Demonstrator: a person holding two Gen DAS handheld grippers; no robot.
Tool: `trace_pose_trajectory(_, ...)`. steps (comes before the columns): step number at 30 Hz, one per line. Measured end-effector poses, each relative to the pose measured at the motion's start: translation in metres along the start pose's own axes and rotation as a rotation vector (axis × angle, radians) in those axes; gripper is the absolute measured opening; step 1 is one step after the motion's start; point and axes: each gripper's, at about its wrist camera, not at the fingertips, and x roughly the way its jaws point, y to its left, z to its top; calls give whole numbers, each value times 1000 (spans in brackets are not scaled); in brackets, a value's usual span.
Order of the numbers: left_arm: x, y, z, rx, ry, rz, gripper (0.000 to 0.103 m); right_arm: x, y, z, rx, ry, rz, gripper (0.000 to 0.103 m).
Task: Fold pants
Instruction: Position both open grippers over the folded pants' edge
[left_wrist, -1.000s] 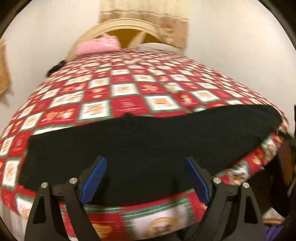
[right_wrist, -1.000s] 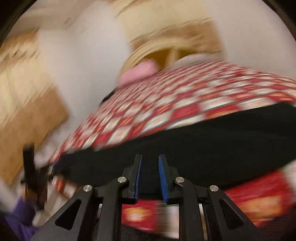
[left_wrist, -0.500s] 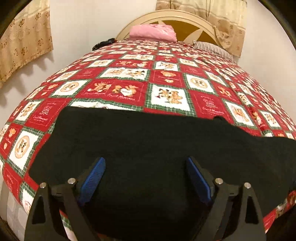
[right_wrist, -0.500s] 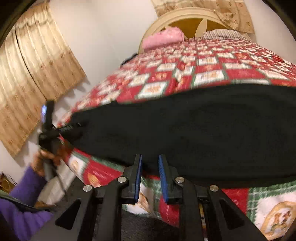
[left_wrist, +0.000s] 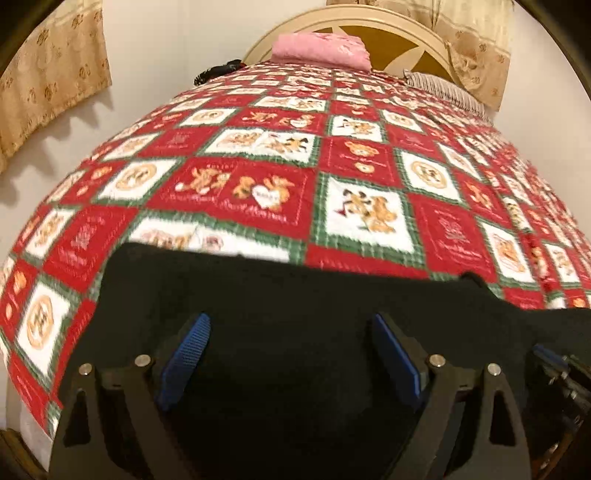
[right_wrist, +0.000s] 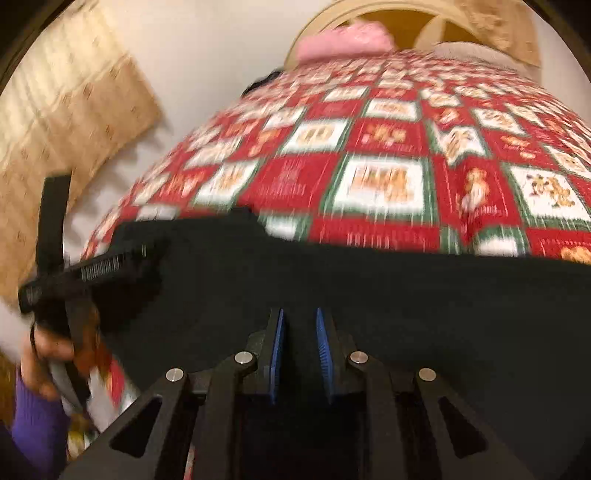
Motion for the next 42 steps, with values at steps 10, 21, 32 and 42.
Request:
trace_pose_trajectory(10,6,3,9,0,8,-9,103,19,-8,24,88,-27,12,19)
trace_pose_trajectory(21,-47,18,-21,-11,-116,6,103,-82,7,-35,-57,-149,72,19)
trace_pose_trajectory(32,1,11,-4,-8,-23,98,103,-32,-6,-44,40,-129,-50,19)
trace_pose_trajectory(42,-56,-59,-6,124,-115,-136,103,-121,-79,-33,136,-259,-177,19)
